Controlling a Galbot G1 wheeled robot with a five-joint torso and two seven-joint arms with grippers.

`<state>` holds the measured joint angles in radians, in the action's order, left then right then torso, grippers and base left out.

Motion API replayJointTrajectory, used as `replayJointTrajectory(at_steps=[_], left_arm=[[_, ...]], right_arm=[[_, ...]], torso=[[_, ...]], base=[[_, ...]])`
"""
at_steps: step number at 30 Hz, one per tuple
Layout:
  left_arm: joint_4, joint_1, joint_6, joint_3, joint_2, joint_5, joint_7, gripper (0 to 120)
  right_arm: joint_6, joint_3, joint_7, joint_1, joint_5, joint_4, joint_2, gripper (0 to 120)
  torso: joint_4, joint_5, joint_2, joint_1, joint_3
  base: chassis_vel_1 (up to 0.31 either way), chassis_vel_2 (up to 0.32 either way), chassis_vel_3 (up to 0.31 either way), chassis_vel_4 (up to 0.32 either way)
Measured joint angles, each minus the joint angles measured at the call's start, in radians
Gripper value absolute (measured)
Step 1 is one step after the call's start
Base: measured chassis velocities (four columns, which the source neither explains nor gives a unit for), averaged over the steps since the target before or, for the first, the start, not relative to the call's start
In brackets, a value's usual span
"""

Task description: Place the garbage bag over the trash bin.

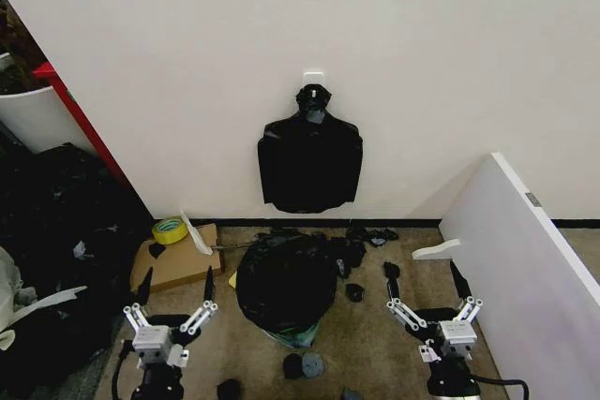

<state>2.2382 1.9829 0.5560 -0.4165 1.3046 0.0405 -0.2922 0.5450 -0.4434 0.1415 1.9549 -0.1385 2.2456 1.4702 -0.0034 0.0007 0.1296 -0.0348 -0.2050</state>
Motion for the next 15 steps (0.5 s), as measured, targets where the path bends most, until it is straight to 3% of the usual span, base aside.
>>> replayJointTrajectory(at_steps=[15], left_arm=[[-0.011,-0.013,-0.006,0.003,-0.013,-0.011,-0.016,100]], right_arm=[[-0.013,0.0,-0.002,-0.002,-0.007,0.016,0.005,100]], torso=[[0.0001,0.0,0.0,0.0,0.0]], base=[[0.0,0.0,0.0,0.0]])
